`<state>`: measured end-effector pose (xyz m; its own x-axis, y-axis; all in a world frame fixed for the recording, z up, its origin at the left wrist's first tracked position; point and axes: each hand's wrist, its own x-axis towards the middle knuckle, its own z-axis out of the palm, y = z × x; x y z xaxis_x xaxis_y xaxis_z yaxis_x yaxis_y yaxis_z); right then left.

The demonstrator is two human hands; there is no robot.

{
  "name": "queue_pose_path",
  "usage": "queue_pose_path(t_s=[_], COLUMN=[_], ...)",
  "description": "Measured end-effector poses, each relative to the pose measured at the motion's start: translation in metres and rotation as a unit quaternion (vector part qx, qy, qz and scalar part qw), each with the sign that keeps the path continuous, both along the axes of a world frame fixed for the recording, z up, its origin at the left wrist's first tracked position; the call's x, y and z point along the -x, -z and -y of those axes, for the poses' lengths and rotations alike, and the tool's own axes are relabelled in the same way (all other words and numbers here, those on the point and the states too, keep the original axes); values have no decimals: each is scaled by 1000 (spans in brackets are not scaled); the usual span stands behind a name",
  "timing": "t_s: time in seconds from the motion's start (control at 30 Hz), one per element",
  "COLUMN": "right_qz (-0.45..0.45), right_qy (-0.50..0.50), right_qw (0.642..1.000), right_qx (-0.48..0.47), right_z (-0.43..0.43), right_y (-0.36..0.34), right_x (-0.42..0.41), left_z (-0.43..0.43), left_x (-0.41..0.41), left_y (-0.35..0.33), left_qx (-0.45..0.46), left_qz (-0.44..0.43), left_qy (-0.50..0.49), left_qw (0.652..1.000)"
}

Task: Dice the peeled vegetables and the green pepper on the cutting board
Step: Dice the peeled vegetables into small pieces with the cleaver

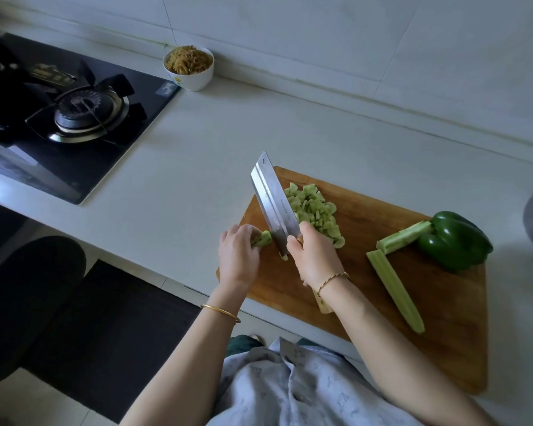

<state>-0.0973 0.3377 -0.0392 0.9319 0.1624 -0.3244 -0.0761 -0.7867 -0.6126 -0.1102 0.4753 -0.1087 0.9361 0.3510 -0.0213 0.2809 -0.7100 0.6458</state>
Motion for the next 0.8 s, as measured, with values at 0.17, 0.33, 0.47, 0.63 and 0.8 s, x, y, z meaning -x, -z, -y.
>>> queue_pose_path(t_s=[0.17,0.33,0.47,0.63,0.8], right_qz=[12,-5,-10,-18,-16], right_qy=[-1,-18,-24,-24,4], right_qw=[1000,1000,999,999,1000], right_qx=[-8,-3,19,35,5], right_z=[3,2,-1,-7,-3], right_y=[-3,-4,-5,2,6], right_x=[-1,1,1,0,0], left_z=[1,1,1,1,0], left_x=[-2,-2,-1,1,1], left_y=[1,1,0,0,0], left_qx=[1,-2,0,9,7], left_qz=[2,4,7,12,11], left_qy=[-3,0,1,10,9], left_qw=[1000,1000,1000,1000,1000])
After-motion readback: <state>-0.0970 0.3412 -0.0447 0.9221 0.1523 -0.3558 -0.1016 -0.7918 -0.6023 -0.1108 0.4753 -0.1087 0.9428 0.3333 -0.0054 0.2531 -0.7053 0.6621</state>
